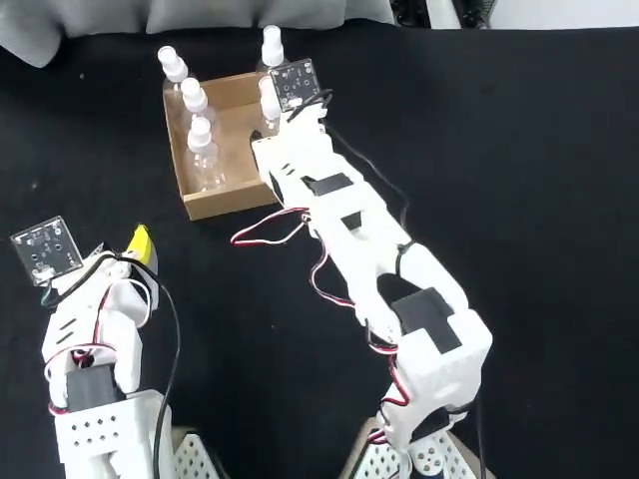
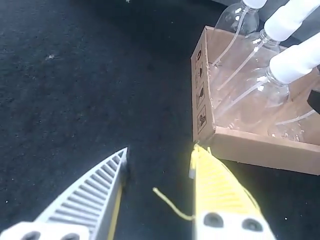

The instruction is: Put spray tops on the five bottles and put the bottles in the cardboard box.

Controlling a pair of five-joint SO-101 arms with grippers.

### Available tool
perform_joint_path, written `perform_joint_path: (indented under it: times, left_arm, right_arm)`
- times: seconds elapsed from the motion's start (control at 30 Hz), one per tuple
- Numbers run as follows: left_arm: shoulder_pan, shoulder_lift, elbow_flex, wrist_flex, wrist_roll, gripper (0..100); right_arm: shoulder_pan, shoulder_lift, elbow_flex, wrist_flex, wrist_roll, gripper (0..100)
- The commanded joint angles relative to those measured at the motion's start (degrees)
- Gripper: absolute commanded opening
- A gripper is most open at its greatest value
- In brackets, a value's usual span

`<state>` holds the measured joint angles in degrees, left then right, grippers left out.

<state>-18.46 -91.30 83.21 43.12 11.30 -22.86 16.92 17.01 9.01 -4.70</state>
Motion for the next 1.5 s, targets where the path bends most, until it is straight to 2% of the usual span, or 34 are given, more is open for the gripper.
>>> perform_joint_path:
  times: [0.0, 0.2, 0.93, 1.17, 1.23, 1.37, 1.47]
  left_arm:
    - [-0.40, -0.62, -0.22, -1.41, -0.44, 18]
    - [-0.40, -0.62, -0.22, -1.41, -0.44, 18]
    - [-0.31, -0.62, -0.22, -1.49, -0.44, 18]
    - [-0.31, -0.62, -0.22, -1.49, -0.44, 18]
    - [-0.31, -0.62, -0.22, -1.49, -0.44, 18]
    - [-0.31, -0.62, -0.22, -1.49, -0.44, 18]
    - [-0.31, -0.62, -0.22, -1.49, -0.44, 18]
  right_arm:
    - [1.23, -0.48, -3.03, -0.88, 0.09, 18.5]
    - [1.23, -0.48, -2.86, -0.62, -0.26, 31.6]
    - [1.05, -0.92, -3.03, 1.14, 0.09, 32.3]
    - [0.97, -0.92, -6.55, 7.56, 0.09, 32.4]
    - [0.97, -0.92, -6.73, 7.74, 0.09, 34.6]
    - [0.97, -0.92, -6.64, 7.82, -0.18, 45.4]
    - [0.97, -0.92, -6.55, 7.91, 0.09, 43.2]
